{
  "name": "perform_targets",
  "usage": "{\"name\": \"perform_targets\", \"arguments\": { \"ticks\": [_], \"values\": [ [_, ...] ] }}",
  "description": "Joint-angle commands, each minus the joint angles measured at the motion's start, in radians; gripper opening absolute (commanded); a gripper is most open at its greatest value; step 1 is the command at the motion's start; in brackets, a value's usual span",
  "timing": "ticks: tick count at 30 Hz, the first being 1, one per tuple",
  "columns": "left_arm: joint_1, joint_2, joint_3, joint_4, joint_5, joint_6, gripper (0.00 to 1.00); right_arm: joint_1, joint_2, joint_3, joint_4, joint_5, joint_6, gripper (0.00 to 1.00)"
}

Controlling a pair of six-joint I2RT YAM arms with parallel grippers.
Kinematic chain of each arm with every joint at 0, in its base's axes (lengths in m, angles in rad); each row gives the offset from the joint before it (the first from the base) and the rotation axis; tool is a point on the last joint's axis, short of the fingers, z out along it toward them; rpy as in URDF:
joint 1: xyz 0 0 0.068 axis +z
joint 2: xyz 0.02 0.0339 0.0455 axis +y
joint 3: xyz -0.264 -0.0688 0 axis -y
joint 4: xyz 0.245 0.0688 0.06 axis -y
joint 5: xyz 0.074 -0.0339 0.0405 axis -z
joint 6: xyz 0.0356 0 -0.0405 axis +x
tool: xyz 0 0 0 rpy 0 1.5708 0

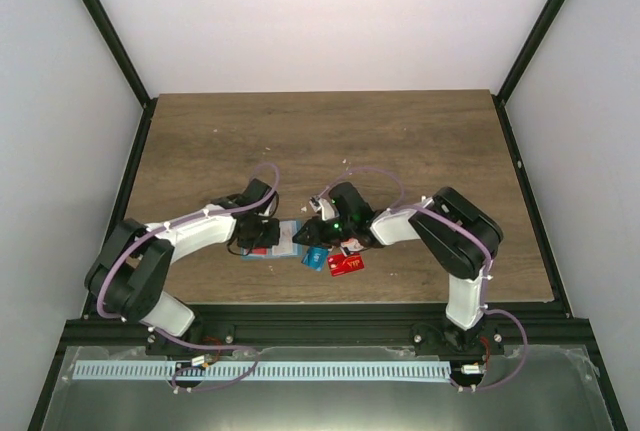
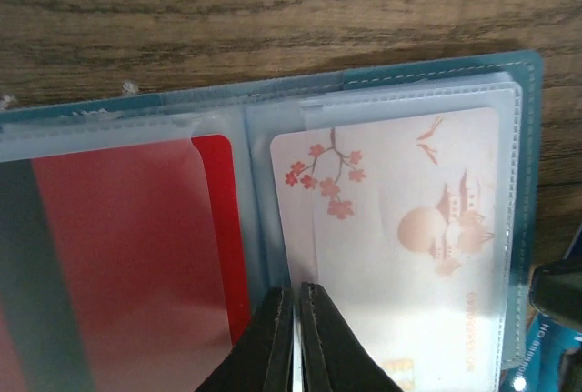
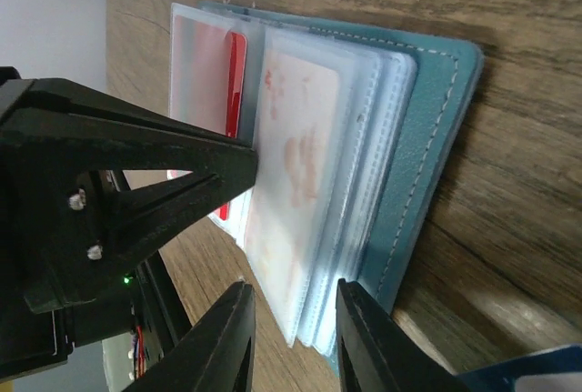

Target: Put the credit cards into the card holder

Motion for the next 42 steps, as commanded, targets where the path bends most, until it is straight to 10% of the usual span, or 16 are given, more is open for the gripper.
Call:
{"name": "perform_targets", "arguments": {
  "ticks": [1,42],
  "values": [
    [-0.004,0.034,-0.023,0.039,0.011,0.015,0.06,0.005,0.02,0.046,0.019,-0.016,0.009,0.27],
    [-0.003,0.035,-0.052,0.141,0.137,-0.013,0.04,0.009,0.074,0.07,0.129,-0.136,0.082,0.34]
  ]
}}
